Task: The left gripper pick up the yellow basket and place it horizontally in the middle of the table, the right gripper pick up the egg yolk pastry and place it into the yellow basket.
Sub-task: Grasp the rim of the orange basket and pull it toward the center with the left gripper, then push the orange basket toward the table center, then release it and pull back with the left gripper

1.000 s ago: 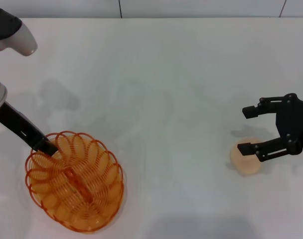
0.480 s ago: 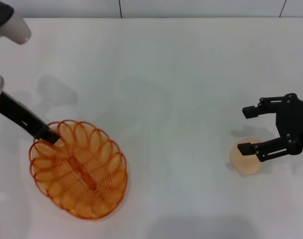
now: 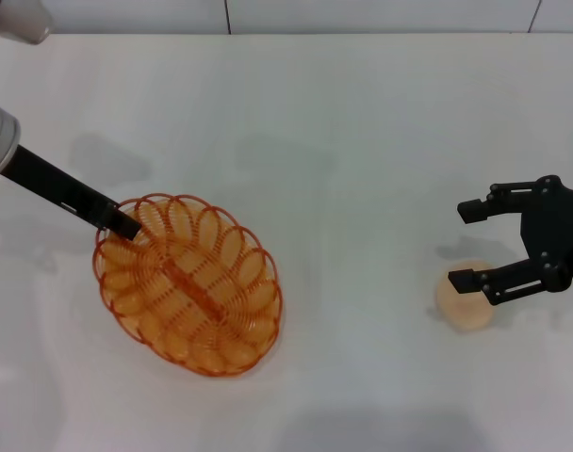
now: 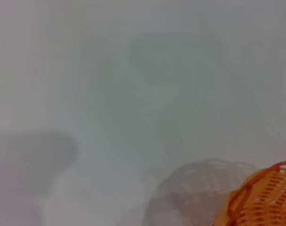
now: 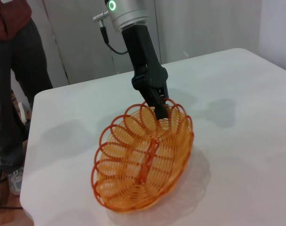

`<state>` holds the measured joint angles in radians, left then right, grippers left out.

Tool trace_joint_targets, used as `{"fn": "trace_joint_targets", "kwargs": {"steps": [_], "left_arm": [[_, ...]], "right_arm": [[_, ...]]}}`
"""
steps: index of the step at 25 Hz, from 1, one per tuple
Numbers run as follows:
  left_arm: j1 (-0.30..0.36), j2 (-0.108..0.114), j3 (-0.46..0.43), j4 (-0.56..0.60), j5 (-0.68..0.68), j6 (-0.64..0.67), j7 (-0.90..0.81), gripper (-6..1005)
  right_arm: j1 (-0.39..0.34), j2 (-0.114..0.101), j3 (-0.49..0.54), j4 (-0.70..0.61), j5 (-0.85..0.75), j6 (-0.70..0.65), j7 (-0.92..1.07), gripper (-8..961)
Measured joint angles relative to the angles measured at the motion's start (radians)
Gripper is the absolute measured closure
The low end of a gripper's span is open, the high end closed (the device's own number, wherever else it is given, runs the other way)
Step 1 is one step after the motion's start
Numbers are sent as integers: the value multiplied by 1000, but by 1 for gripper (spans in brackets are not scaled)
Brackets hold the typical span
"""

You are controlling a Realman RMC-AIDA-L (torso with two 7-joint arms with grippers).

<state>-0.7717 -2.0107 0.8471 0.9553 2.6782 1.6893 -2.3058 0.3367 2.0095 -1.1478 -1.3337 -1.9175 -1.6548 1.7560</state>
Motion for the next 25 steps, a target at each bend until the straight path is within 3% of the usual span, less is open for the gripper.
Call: {"fn": "trace_joint_targets", "kwargs": {"steps": [11,25], "left_arm": [[-2,-11,-3,48,-12,-2,-165,915],[15,-14,-8,36,-87,-117,-411,914]], "right_arm": [[9,-1,-4,-4,0,-2,10,83],[19,-3,0,-4,0,-9,10,83]]}}
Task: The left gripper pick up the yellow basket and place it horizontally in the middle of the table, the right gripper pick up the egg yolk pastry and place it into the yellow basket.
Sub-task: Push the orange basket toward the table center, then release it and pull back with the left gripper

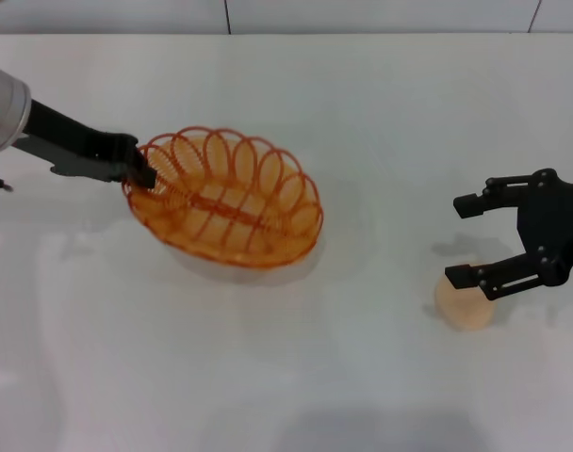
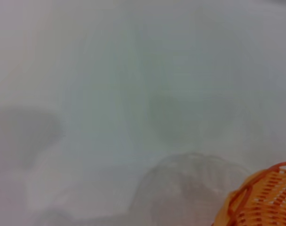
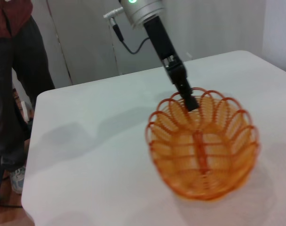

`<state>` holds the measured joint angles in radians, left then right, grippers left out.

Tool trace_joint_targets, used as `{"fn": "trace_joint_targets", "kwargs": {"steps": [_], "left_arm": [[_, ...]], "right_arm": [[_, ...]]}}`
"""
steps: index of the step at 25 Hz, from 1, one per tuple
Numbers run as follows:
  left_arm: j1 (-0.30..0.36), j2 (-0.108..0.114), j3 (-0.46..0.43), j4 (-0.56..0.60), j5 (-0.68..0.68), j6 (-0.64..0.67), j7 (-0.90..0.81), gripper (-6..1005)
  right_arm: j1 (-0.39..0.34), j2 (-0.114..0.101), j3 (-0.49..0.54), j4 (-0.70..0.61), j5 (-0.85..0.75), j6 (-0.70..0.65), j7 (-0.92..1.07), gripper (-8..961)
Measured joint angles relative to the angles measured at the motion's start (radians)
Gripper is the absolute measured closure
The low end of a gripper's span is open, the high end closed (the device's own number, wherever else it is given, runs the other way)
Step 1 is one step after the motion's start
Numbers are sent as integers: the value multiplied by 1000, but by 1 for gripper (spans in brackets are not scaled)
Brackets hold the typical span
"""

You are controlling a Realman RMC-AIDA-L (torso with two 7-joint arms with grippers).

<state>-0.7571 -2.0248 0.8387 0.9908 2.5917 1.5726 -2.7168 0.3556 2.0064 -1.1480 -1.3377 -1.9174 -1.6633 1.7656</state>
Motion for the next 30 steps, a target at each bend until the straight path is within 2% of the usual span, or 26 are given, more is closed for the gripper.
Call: {"fn": "trace_joint_targets", "kwargs": {"steps": [7,14,21,30], "left_arm": [[10,-1,0,-65,-102,-59,-46,915],[6,-3,1,-100,-106,-81,-64,915],[18,-27,0,-118,-115,-123,-98,916],[15,-37,2,-174,-109,-164,-117,906]], "right_arm": [[4,0,4,0,0,-9,0,84],[12,-3,4,0,0,-22,0,84],[20,-6,5,0,0,-43,0,84],[23,-7,5,-11,0,-51,0,84]]}}
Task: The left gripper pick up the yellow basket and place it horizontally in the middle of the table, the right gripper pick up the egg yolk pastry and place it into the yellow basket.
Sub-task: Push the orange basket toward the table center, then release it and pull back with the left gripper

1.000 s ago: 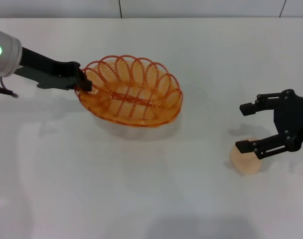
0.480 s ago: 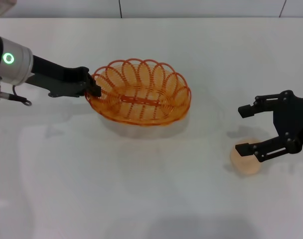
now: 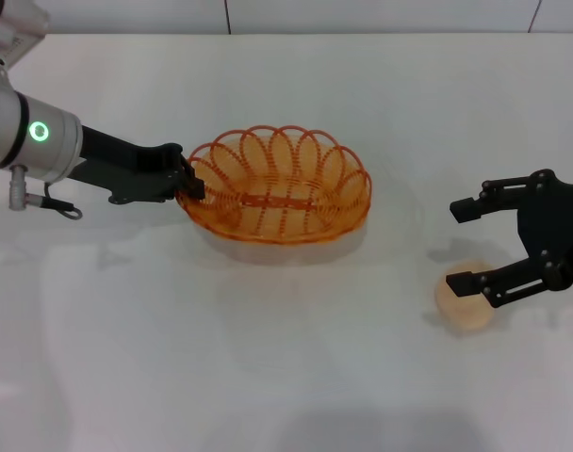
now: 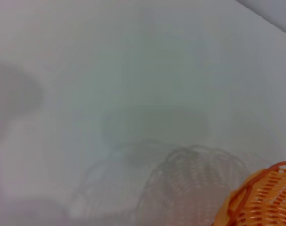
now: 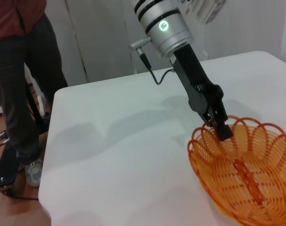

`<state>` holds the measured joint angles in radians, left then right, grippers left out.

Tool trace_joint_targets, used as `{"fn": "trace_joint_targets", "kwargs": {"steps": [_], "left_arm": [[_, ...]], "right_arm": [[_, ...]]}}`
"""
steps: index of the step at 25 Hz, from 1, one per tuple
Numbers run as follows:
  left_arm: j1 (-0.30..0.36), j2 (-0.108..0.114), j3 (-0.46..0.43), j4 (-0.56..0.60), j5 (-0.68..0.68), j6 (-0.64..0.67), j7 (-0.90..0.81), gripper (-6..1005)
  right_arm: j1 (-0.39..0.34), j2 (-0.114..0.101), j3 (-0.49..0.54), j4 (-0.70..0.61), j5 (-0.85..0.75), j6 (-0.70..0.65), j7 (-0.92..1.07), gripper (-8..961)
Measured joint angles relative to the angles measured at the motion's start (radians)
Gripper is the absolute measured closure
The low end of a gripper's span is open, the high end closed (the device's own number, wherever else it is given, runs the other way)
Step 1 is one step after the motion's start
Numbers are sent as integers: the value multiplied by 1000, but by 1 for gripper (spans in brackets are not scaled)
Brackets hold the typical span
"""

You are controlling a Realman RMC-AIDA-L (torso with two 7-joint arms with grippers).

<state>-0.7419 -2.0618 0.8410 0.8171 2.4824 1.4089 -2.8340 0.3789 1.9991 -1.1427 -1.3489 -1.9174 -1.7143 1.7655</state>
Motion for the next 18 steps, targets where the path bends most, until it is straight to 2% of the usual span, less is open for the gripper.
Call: {"fn": "trace_joint_targets", "kwargs": {"steps": [6,18], "left_arm": [[5,-13,2,-6,-8,-22,-9,895],[-31,-13,8,-71,-23,-46,-10,872]], "right_arm": [[0,0,0,-12,0,-8,0,84],[-1,2,0,-28,0,-21,0,84]]}}
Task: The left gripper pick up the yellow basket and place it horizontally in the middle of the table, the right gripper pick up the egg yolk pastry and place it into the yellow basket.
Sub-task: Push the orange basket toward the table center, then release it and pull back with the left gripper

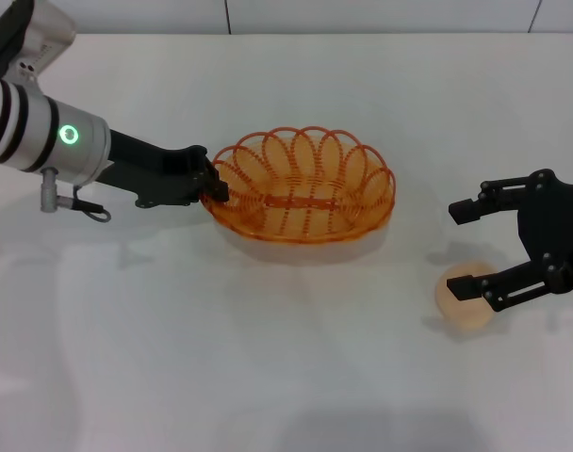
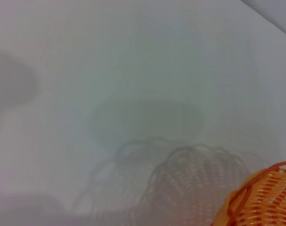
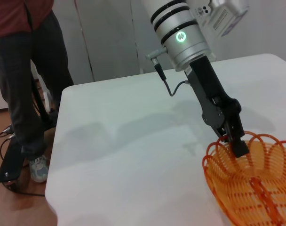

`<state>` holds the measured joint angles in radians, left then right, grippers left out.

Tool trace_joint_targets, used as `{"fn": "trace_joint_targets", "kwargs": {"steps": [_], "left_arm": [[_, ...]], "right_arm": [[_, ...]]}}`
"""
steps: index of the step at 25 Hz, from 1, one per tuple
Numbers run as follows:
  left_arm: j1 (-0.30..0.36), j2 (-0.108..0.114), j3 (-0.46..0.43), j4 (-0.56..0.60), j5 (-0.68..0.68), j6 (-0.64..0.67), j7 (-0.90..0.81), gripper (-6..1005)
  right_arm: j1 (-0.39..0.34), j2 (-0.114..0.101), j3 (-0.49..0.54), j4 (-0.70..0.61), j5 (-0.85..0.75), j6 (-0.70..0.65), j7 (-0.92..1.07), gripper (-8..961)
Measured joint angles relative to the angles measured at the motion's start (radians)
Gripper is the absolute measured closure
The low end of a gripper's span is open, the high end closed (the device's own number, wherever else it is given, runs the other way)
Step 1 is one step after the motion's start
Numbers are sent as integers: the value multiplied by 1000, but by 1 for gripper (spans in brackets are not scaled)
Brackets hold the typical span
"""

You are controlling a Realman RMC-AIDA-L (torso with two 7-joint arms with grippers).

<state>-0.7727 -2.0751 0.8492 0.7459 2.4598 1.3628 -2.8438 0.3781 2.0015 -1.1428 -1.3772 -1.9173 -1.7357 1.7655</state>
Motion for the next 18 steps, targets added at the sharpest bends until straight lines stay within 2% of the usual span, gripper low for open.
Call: {"fn": "trace_joint_targets", "kwargs": {"steps": [18], "left_arm": [[-12,-2,24,-52,4,-38,9,838]], "right_arm": [[1,5,-1,-2,0,-11,-1,85]]}}
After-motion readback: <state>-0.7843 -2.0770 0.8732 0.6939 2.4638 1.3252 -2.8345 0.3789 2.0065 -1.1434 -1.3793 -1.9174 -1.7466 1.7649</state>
